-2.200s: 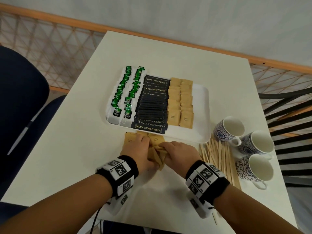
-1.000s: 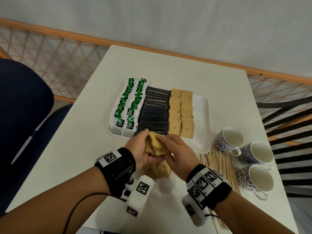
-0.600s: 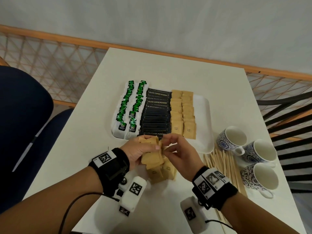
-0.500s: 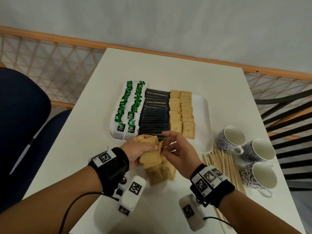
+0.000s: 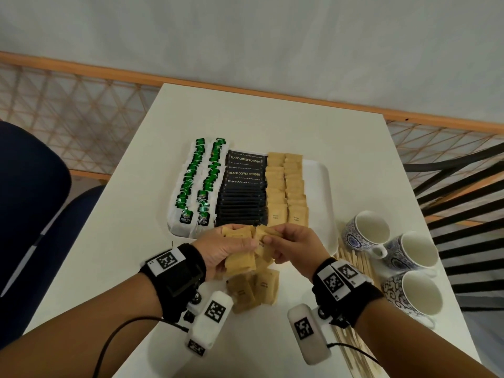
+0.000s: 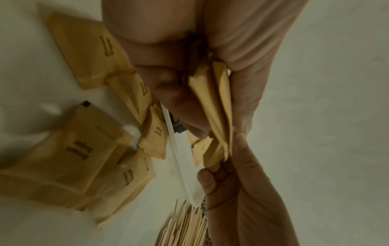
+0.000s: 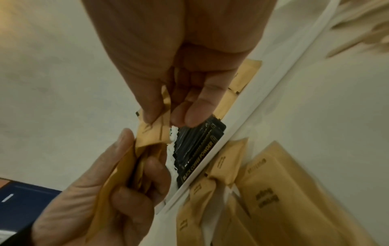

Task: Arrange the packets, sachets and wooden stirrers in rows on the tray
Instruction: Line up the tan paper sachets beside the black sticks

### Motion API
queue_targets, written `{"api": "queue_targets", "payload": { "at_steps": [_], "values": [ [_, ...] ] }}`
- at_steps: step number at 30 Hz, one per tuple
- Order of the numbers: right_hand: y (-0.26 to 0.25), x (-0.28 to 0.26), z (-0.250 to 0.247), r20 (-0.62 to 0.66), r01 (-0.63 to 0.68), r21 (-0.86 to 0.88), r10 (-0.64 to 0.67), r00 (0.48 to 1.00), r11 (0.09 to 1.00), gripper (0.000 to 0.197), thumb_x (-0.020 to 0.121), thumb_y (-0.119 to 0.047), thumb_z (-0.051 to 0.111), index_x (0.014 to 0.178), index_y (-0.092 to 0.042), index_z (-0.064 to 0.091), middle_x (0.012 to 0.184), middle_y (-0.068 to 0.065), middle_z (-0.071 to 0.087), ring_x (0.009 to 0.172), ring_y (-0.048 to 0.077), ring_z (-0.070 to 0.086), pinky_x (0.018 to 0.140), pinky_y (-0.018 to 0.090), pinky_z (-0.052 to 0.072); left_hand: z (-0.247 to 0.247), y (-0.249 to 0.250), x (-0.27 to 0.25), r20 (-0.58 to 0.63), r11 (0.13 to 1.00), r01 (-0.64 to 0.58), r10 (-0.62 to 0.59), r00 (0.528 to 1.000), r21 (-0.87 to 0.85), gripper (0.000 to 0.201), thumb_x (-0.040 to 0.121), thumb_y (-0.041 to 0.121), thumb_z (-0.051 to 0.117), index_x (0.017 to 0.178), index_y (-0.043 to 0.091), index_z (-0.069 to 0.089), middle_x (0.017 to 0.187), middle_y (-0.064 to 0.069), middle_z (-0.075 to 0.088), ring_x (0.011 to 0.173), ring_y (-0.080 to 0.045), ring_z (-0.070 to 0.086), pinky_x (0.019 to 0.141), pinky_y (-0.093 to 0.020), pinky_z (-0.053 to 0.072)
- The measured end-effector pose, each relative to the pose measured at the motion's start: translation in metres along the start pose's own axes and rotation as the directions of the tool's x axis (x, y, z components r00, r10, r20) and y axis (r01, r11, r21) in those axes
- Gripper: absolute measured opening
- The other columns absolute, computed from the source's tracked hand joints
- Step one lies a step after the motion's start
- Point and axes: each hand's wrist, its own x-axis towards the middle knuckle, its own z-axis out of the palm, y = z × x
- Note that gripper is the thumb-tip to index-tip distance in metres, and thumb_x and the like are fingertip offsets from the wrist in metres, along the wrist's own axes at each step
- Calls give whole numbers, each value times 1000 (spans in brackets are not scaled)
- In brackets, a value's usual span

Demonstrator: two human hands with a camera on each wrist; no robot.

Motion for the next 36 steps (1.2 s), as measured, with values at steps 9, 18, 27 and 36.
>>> {"api": "queue_targets", "payload": {
  "at_steps": [9, 18, 27, 36],
  "values": [
    [-6, 10, -11, 59, -102, -29, 104, 993, 994, 7, 85, -18, 70, 85, -11, 71, 67, 4, 65, 60, 13, 60, 57, 23, 52, 3, 10, 9, -103, 1000, -10, 13, 995, 27, 60, 57, 9, 82, 113, 8, 61, 108, -22, 68, 94, -37, 66, 80, -50, 54],
    [-3, 16, -13, -112, 253, -1, -252, 961, 967, 19, 79, -5, 72, 84, -22, 77, 75, -9, 71, 70, 2, 62, 65, 14, 47, 2, 9, 18, -109, 996, 78, -83, 991, -43, 44, 81, 27, 70, 118, 4, 61, 97, -18, 69, 78, -26, 66, 70, -39, 57],
    [9, 5, -20, 71, 263, -188, -254, 965, 946, 24, 79, -17, 76, 91, -37, 74, 91, -3, 71, 84, 14, 66, 79, 27, 55, 12, 14, 26, -153, 998, -48, 52, 987, 32, 57, 62, 10, 83, 114, 9, 59, 95, -16, 69, 74, -24, 67, 60, -30, 56],
    [7, 12, -33, 62, -145, -36, 147, 987, 989, 13, 78, -10, 75, 78, -22, 70, 66, 2, 67, 57, 11, 60, 58, 23, 50, 21, 6, 25, -147, 986, -40, 64, 987, 160, 48, 56, 14, 84, 98, 11, 63, 89, -7, 69, 78, -18, 65, 67, -29, 54]
  ]
}}
